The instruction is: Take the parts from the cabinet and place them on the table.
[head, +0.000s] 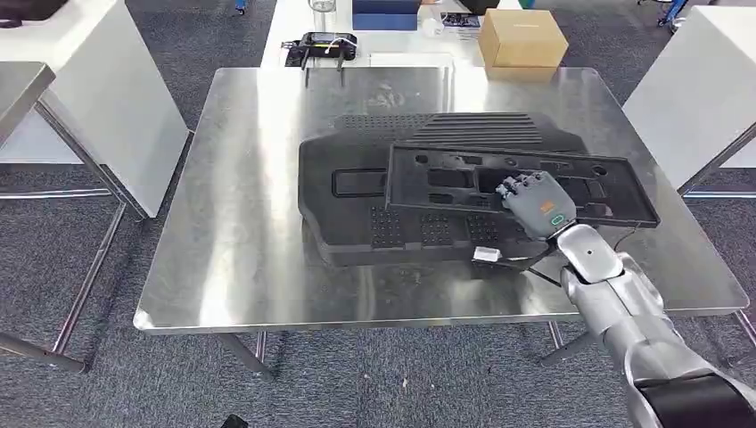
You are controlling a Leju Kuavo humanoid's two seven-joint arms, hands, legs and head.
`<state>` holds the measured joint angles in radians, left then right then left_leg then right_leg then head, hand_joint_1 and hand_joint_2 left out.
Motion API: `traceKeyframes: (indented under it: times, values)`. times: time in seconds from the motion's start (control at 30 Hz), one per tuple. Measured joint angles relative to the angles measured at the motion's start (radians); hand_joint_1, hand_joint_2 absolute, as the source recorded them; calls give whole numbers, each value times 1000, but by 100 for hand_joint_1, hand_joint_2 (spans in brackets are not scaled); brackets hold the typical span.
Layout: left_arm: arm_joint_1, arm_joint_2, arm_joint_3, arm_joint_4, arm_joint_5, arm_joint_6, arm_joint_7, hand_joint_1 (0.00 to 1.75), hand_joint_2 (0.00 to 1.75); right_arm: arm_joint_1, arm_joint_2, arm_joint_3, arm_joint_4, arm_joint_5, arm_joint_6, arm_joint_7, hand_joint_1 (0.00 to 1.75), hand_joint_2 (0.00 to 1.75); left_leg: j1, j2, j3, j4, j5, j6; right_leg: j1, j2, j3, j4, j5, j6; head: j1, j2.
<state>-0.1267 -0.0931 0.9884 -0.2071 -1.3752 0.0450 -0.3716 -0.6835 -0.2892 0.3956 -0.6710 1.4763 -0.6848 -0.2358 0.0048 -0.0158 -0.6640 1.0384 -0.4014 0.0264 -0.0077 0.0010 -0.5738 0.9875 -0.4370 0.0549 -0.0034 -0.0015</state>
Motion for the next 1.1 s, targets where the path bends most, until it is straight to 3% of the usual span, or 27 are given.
traceKeyframes:
  times: [0.3, 0.33, 0.8, 0.83, 1.1]
  values:
    - [0, 0, 0, 0, 0, -3, -3, 0, 175, 0, 3, 18, 1, -10, 0, -6, 175, 175, 1, 0, 0, 0, 0, 0, 1, 0, -1, 1, 0, 0, 0, 0]
    - [0, 0, -1, 0, 0, -5, -5, 0, 175, 0, 4, 19, 4, -15, 0, -6, 0, 0, 1, 0, 0, 0, 0, 0, 1, 0, -1, 1, 0, 0, 0, 0]
    - [1, 0, -15, 0, 2, 36, 7, 0, 175, 32, 15, 38, 46, -109, 0, -16, 0, 0, 1, 0, 0, 0, 0, 0, 1, 0, -1, 1, 0, -1, 0, 0]
    - [1, 0, -16, 0, 2, 39, 8, 0, 0, 37, 17, 38, 49, -122, 3, -20, 0, 0, 1, 0, 0, 0, 0, 0, 1, 0, -1, 1, 0, -1, 0, 0]
    - [2, 0, -26, 0, 2, 38, 3, 0, 0, 70, 34, 33, 49, -264, 135, -90, 0, 0, 1, 1, 0, 0, 0, 0, 1, 0, -1, 1, 0, -1, 0, 0]
